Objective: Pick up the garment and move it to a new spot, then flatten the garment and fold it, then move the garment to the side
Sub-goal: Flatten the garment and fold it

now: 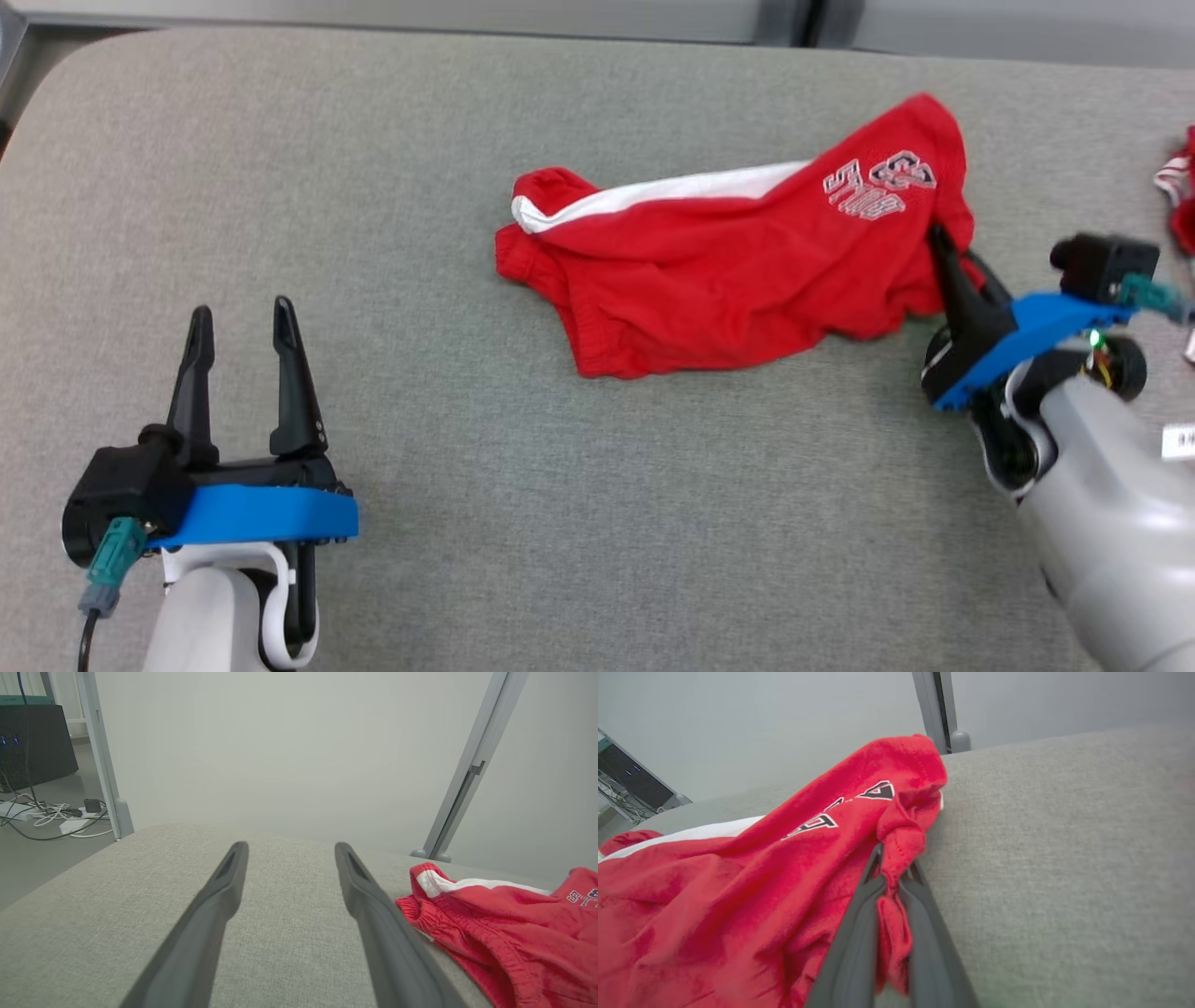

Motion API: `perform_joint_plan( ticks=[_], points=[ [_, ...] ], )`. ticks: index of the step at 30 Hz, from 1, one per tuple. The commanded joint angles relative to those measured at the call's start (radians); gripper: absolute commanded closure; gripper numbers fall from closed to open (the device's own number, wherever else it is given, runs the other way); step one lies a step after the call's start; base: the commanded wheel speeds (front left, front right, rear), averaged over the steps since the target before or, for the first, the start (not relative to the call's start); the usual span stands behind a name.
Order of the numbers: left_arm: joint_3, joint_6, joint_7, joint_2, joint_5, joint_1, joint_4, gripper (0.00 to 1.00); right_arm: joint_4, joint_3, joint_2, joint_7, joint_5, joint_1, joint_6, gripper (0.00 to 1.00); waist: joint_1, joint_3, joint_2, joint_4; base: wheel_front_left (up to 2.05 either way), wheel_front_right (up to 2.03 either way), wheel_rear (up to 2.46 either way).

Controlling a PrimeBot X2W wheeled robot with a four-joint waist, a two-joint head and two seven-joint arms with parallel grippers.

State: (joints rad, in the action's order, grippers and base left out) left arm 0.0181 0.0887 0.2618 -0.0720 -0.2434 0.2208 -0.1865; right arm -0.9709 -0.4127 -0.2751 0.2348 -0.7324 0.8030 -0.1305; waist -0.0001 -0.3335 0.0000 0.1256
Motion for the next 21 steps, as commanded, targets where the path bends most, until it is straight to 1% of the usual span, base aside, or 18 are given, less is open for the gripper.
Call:
perform_joint_plan(
  ticks=[1, 7, 11, 16, 21],
  points=[
    [0.005, 0.006, 0.004, 0.001, 0.009, -0.018, -0.004, 0.00, 0.029, 0.007, -0.003, 0.011, -0.021, -0.053, -0.001, 1.00, 0.0001, 0.038, 0.0000, -0.031, 0.00, 0.00, 0.00],
    [0.028, 0.016, 0.004, 0.004, 0.033, -0.063, -0.008, 0.00, 0.159, 0.065, -0.021, 0.027, -0.083, -0.239, -0.001, 1.00, 0.0001, 0.094, 0.0000, -0.069, 0.00, 0.00, 0.00],
    [0.043, 0.020, 0.004, 0.005, 0.052, -0.094, 0.001, 0.00, 0.221, 0.134, -0.040, 0.030, -0.094, -0.344, -0.001, 1.00, 0.0001, 0.119, 0.0000, -0.084, 0.00, 0.00, 0.00],
    [0.055, 0.026, 0.004, 0.008, 0.063, -0.118, 0.010, 0.00, 0.239, 0.243, -0.069, 0.031, -0.064, -0.428, -0.001, 1.00, 0.0001, 0.136, 0.0000, -0.083, 0.00, 0.00, 0.00],
    [0.060, 0.027, 0.004, 0.012, 0.067, -0.132, 0.012, 0.00, 0.242, 0.312, -0.055, 0.031, -0.024, -0.456, -0.001, 1.00, 0.0001, 0.147, 0.0000, -0.076, 0.00, 0.00, 0.00]
  ],
)
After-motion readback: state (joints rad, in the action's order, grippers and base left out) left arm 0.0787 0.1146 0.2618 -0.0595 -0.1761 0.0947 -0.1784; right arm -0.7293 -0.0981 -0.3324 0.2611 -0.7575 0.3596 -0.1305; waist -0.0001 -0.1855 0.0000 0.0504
